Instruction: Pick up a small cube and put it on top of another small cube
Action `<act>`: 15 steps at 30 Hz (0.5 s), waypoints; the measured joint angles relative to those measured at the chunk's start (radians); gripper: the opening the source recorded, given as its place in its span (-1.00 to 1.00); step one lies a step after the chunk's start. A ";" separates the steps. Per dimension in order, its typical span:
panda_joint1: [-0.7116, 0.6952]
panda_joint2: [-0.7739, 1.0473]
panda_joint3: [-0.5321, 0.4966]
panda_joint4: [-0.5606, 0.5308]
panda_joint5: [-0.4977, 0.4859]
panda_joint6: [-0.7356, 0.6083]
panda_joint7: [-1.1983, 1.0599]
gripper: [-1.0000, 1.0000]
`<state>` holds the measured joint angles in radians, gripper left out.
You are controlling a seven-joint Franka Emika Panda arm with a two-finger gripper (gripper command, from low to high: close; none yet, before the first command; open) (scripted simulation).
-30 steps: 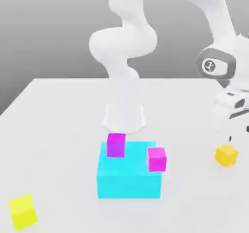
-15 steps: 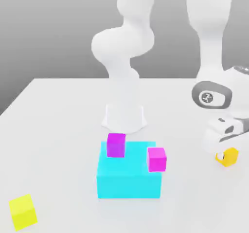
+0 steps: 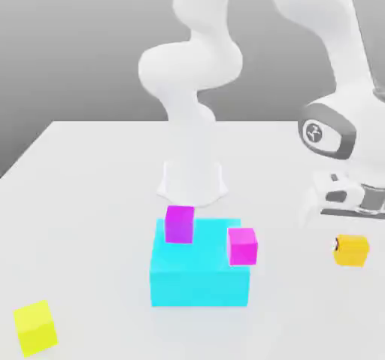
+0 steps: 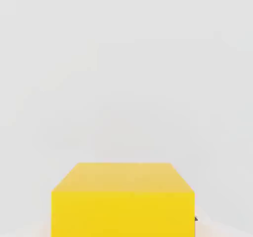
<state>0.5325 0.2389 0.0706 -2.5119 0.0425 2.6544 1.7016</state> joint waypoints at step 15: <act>-0.208 0.109 -0.345 0.155 0.213 -0.141 0.587 -1.00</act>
<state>0.3241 0.3483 -0.2749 -2.3569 0.2554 2.5131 2.2884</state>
